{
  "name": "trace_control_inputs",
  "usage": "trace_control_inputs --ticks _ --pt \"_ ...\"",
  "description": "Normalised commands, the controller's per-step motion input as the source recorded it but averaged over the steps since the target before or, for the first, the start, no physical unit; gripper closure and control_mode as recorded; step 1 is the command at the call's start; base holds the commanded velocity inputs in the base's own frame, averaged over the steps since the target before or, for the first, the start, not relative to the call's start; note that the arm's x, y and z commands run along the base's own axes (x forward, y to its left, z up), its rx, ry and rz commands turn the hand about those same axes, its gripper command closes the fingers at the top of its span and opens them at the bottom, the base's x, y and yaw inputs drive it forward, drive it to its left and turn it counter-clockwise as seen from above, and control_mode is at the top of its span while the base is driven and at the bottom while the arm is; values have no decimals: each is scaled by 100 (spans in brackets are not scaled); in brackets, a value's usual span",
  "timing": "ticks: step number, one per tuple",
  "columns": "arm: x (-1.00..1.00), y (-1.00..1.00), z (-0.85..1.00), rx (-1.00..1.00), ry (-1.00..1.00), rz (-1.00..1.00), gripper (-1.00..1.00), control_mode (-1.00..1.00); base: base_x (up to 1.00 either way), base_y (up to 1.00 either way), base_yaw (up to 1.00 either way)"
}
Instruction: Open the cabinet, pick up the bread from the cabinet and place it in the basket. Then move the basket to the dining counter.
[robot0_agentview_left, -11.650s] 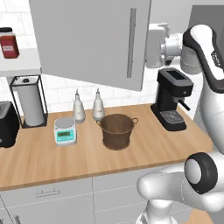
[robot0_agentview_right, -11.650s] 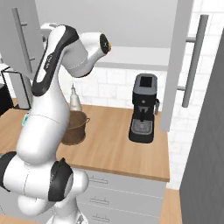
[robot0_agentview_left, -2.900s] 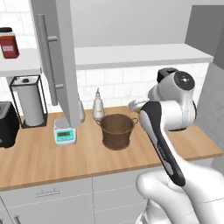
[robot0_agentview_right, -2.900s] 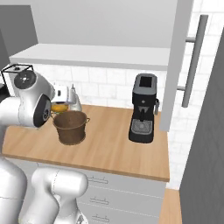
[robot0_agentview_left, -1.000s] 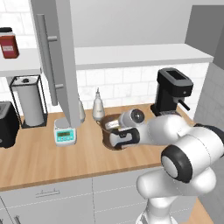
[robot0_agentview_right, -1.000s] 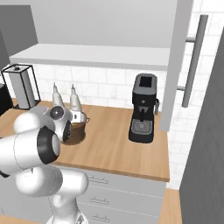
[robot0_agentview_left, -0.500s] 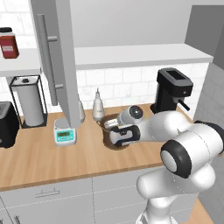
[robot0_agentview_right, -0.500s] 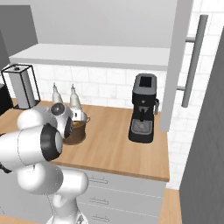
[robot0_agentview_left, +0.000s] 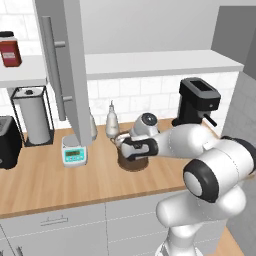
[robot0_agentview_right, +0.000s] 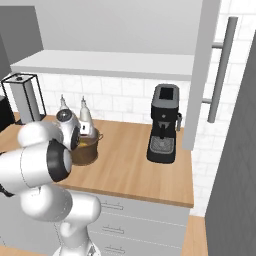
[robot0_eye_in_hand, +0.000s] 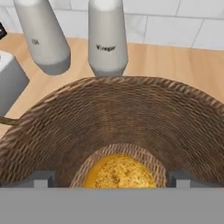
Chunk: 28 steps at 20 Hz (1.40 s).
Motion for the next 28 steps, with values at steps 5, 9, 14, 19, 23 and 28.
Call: trace_control_inputs --ticks 5,9,14,19,23,28 --pt "-1 29 43 -5 1 2 -100 -100 0 0 0" --pt "-44 21 93 -9 -1 0 -100 -100 0 0 0" --pt "-73 11 40 -1 8 3 -100 -100 0 0 0" --pt "-35 6 -28 -2 18 11 -100 -100 0 0 0" --pt "-6 0 -53 -11 1 12 -100 -100 0 0 0" --pt "0 0 -49 -20 0 12 -100 -100 0 0 0"
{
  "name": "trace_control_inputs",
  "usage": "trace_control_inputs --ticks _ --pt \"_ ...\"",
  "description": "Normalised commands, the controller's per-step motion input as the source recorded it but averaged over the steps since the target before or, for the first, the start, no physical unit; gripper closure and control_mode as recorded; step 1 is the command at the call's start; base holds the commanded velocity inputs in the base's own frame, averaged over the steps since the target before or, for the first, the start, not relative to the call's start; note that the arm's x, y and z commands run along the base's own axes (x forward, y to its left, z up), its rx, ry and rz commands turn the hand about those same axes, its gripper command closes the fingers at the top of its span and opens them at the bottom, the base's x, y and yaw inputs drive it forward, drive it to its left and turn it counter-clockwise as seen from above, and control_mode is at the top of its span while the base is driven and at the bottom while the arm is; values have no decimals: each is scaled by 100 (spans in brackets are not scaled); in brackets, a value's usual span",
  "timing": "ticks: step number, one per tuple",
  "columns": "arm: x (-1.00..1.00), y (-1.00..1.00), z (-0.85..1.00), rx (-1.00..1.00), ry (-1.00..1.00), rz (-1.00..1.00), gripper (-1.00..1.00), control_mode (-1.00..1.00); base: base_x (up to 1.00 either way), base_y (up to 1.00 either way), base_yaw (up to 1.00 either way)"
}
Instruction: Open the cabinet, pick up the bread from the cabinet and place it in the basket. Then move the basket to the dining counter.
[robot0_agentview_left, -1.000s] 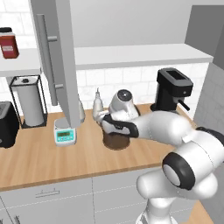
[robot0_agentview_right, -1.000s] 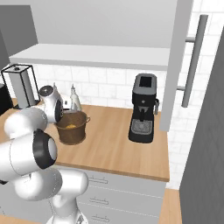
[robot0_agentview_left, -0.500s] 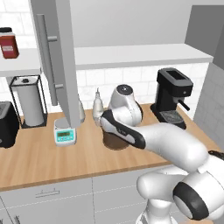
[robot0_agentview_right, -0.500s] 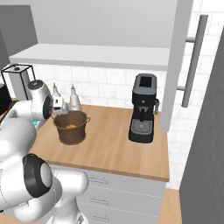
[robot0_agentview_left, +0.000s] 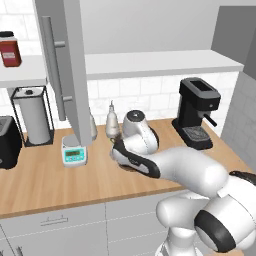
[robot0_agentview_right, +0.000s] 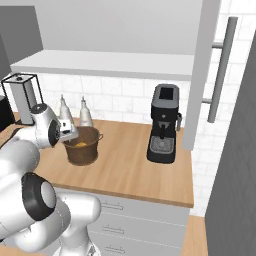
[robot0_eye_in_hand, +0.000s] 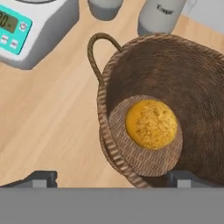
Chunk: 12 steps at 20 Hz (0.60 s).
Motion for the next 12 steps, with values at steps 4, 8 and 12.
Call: trace_control_inputs --ticks 4,8,12 --pt "1 0 -48 -15 0 13 -100 -100 0 0 0" --pt "3 -6 -20 -8 0 10 -100 -100 0 0 0" --pt "5 -9 -27 -5 2 9 100 -100 0 0 0"
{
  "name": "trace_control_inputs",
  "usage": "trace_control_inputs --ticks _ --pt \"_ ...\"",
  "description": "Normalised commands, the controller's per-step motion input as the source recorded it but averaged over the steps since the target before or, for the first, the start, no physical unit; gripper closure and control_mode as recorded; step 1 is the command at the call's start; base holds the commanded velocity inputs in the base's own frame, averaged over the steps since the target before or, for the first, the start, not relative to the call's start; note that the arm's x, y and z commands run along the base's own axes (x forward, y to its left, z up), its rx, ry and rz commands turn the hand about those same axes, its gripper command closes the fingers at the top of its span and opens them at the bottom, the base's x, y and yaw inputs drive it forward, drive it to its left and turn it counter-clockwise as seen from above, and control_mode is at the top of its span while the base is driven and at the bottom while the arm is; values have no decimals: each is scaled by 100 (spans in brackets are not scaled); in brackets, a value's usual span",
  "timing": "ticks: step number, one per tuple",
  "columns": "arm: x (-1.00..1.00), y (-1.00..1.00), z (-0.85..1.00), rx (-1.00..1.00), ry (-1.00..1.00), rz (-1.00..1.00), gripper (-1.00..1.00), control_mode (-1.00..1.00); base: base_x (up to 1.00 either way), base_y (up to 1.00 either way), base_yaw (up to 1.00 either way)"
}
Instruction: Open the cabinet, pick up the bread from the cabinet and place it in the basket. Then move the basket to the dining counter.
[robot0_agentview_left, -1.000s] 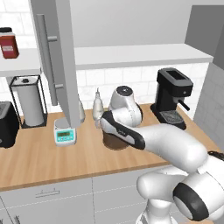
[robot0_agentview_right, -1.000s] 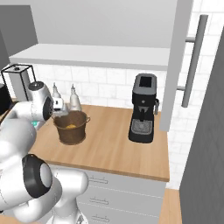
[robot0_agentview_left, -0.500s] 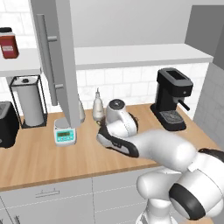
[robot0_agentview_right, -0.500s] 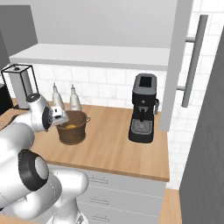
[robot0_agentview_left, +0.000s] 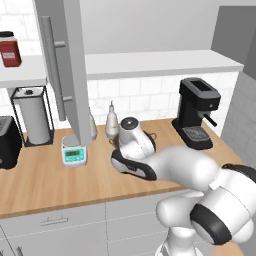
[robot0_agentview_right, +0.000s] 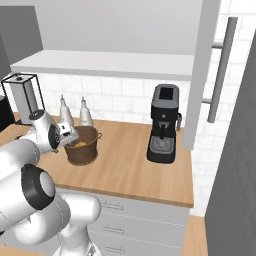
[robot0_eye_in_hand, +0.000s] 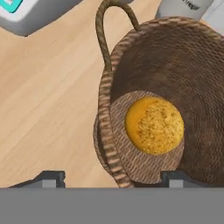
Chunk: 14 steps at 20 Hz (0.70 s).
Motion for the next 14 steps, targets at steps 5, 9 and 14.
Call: trace_control_inputs --ticks 5,9,14 --pt "5 -8 -28 0 13 9 100 -100 0 0 0" --pt "2 0 -4 0 3 5 100 -100 0 0 0" --pt "0 0 0 -4 0 1 100 -100 0 0 0"
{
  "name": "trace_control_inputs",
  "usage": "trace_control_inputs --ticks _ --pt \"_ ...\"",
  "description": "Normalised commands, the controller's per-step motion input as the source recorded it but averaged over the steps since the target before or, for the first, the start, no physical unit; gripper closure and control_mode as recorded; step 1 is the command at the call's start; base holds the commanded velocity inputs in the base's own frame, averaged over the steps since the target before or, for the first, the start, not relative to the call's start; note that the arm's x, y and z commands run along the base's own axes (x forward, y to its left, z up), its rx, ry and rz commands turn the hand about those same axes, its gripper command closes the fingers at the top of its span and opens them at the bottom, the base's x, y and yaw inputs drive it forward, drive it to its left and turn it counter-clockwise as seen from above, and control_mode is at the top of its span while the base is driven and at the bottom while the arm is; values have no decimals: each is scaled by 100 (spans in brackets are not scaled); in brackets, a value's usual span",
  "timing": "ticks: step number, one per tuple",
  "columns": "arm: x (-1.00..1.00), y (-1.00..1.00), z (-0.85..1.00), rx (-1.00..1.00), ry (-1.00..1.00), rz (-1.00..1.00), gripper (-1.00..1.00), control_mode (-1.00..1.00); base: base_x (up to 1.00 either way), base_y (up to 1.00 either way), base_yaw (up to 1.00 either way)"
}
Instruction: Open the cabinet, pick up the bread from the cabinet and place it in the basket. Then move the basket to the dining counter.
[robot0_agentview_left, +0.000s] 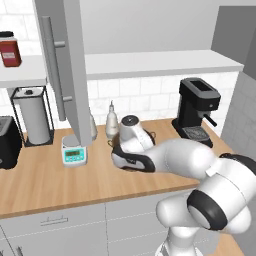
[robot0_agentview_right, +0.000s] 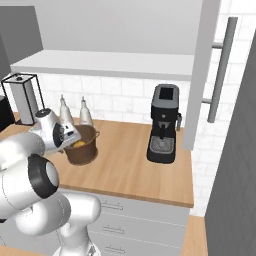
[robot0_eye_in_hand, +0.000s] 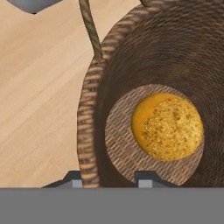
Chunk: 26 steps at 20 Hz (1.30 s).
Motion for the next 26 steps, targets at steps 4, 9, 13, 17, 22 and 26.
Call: trace_control_inputs --ticks 4,9,13,17,22,26 --pt "-7 0 44 -11 -2 1 100 -100 0 0 0" --pt "-37 2 93 -13 0 0 100 -100 0 0 0" --pt "-76 5 100 -11 0 0 100 -100 0 0 0" --pt "-95 0 100 -7 0 0 100 -100 0 0 0" --pt "-94 -6 100 -2 -1 0 100 -100 0 0 0" --pt "-71 -17 100 0 -3 0 100 -100 0 0 0"
